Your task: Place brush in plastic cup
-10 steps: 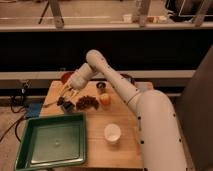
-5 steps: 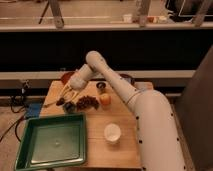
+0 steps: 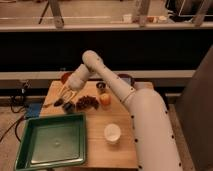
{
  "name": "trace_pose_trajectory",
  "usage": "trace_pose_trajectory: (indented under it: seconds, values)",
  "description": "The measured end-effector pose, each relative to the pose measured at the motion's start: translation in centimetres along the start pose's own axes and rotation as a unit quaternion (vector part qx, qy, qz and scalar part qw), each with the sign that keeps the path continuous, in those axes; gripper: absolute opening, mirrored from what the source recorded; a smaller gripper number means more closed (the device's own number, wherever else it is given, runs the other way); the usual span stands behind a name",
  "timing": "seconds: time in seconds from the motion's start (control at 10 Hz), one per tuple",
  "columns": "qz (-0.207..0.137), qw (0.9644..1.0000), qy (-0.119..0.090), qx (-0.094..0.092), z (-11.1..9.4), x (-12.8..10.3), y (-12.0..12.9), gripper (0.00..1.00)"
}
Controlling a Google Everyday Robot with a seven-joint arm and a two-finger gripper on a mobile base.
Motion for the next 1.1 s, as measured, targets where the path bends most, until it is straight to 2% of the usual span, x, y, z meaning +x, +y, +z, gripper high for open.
trace_pose_trajectory:
  seconds: [0.3,0.5,0.9,1.1]
  values:
    - [0.009,0.9999,-0.003,-0.006,0.40,0.07,-0.03,0.61]
    - [0.017,0.9998,-0.002,-0.007,0.40,0.26,0.07,0.78]
    - [0.035,0.9994,0.002,-0.007,0.45,0.54,0.02,0.80]
    - [0.038,0.9992,0.005,0.012,-0.16,0.85,0.22,0.77]
